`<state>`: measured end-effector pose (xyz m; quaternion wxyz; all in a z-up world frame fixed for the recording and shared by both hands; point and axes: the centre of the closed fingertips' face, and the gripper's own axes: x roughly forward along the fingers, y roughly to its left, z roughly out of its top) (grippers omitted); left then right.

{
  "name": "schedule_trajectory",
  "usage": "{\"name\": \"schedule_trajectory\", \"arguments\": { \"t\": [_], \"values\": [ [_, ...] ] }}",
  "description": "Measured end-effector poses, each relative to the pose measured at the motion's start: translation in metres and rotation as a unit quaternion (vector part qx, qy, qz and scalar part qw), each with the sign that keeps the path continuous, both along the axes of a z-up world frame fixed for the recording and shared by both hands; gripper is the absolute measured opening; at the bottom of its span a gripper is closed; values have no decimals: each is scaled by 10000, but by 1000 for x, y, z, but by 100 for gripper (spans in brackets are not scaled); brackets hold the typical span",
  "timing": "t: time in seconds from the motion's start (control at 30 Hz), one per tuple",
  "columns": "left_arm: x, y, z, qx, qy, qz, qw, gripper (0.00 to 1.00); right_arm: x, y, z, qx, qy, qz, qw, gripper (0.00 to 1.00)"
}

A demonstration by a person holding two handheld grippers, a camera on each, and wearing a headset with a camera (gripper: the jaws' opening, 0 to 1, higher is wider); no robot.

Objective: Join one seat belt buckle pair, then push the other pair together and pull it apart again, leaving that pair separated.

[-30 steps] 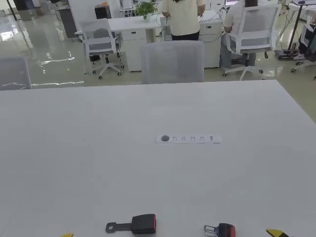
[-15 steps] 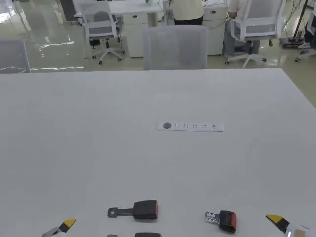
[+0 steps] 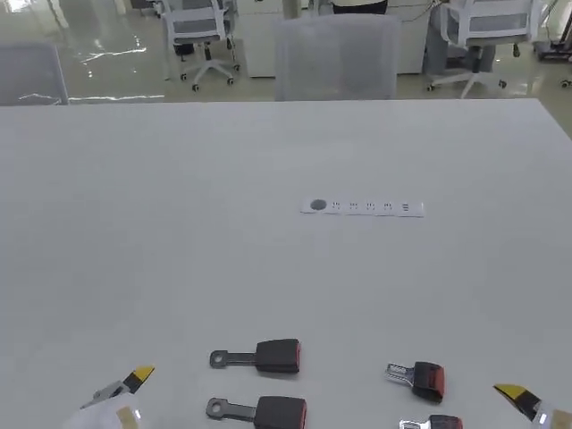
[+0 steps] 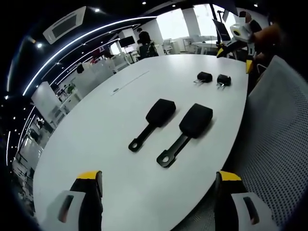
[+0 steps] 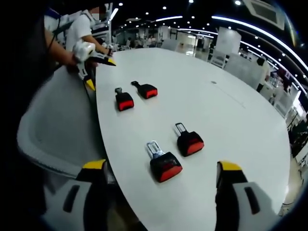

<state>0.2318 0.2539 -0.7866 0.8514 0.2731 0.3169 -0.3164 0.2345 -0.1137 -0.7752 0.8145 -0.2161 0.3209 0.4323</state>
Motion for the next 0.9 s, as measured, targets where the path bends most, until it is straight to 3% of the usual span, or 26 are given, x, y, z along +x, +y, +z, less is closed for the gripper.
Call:
{"name": "schedule_trajectory", "arguments": {
  "t": [0.1, 0.3, 0.37, 0.43, 0.47, 0.53, 0.7, 0.77, 0.8, 0.83, 0.9],
  "values": [
    [-3, -2, -2, 98, 53, -105, 9999, 95, 0, -2, 1, -104, -30, 62, 9999, 90],
    [0, 0, 1, 73, -15, -34, 10000, 99, 9, -7, 8, -111, -148, -64, 9998, 89],
    [1, -1, 2, 89, -67, -45, 9999, 100, 9, -11, 6, -204, -118, -144, 9996, 92],
    [4, 0, 5, 56, -155, -2, 9999, 100, 13, -13, 7, -213, -306, -191, 9991, 100],
    [4, 1, 5, 46, -139, 9, 9999, 100, 13, -11, 9, -168, -418, -130, 9989, 100],
    [0, 2, -1, 76, 52, 12, 10000, 100, 11, -7, 11, -23, -433, -134, 9990, 100],
    [2, 6, 6, 32, -11, 23, 10000, 100, 9, -5, 9, -42, -373, -117, 9992, 100],
    [1, 3, 10, 77, -41, -64, 9999, 100, 7, -6, 8, -70, -279, -150, 9995, 95],
    [0, 4, 11, 164, -39, -142, 9998, 99, 6, -9, 6, -198, -263, -130, 9994, 87],
    [-5, 6, 6, 276, 153, -173, 9994, 98, 4, -10, 5, -251, -220, -82, 9994, 82],
    [-6, 7, 6, 368, 213, -221, 9988, 94, 4, -11, 5, -212, -179, -124, 9995, 80]
  ]
}}
